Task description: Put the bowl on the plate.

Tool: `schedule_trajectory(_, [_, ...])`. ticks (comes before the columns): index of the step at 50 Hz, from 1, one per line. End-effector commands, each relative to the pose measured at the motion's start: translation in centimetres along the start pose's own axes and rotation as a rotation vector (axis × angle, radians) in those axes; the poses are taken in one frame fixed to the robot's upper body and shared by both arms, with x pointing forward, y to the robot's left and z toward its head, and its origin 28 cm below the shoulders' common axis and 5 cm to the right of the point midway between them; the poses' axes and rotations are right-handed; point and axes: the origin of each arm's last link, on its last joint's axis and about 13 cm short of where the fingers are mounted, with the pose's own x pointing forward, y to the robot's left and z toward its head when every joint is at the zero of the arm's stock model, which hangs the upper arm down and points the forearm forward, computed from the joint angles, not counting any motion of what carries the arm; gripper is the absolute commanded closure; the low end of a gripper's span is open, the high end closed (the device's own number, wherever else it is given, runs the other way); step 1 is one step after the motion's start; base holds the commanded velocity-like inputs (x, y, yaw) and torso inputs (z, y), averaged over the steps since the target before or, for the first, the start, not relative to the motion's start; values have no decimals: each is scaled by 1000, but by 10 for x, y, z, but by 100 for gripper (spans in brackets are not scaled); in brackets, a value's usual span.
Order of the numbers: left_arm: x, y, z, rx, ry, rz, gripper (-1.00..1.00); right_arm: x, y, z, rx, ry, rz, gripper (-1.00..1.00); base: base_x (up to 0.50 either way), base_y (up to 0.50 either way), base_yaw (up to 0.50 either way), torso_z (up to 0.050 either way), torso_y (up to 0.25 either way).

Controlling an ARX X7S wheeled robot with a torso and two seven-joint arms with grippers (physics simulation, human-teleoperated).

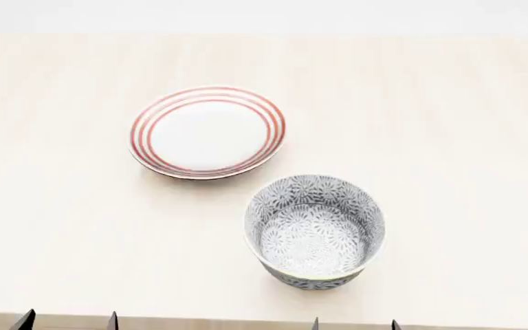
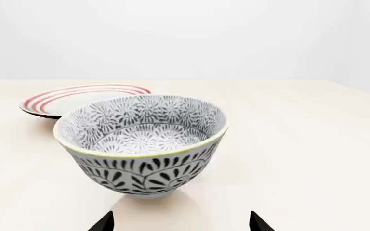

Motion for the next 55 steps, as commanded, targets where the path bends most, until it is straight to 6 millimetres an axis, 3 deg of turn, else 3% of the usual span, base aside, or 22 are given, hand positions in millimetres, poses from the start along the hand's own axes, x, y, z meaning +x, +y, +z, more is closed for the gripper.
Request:
schedule_trajectory(1, [1,0,1,9,-19,-8,-100,2,-1,1,-20,18,-23,-100,0,0,0,0,0])
schedule_trajectory(4, [4,1,6,10,-10,9,-100,3,-3,4,20,11,-20,-100,0,0,0,0,0])
schedule_trajectory(10, [0,15,62,16,-167,89,-100,-11,-20,61,62,-186,-112,-100,0,0,0,0,0])
schedule_trajectory(14, [-22,30,92,17,-285,108,-100,-38,-36,86,66,-276,-206,-100,0,0,0,0,0])
schedule_trajectory(18, [-38,37,109,54,-356,147,-100,-56,-42,100,78,-352,-249,-100,0,0,0,0,0])
schedule_trajectory(34, [-40,34,111,89,-385,136,-100,-57,-47,100,28,-371,-256,-100,132,1,0,0,0])
schedule_trajectory(45, [-45,38,112,83,-387,159,-100,-60,-43,99,-13,-379,-256,-100,1,499,0,0,0])
schedule_trajectory(55, [-49,39,117,80,-406,162,-100,-65,-49,104,50,-382,-298,-100,150,0,0,0,0])
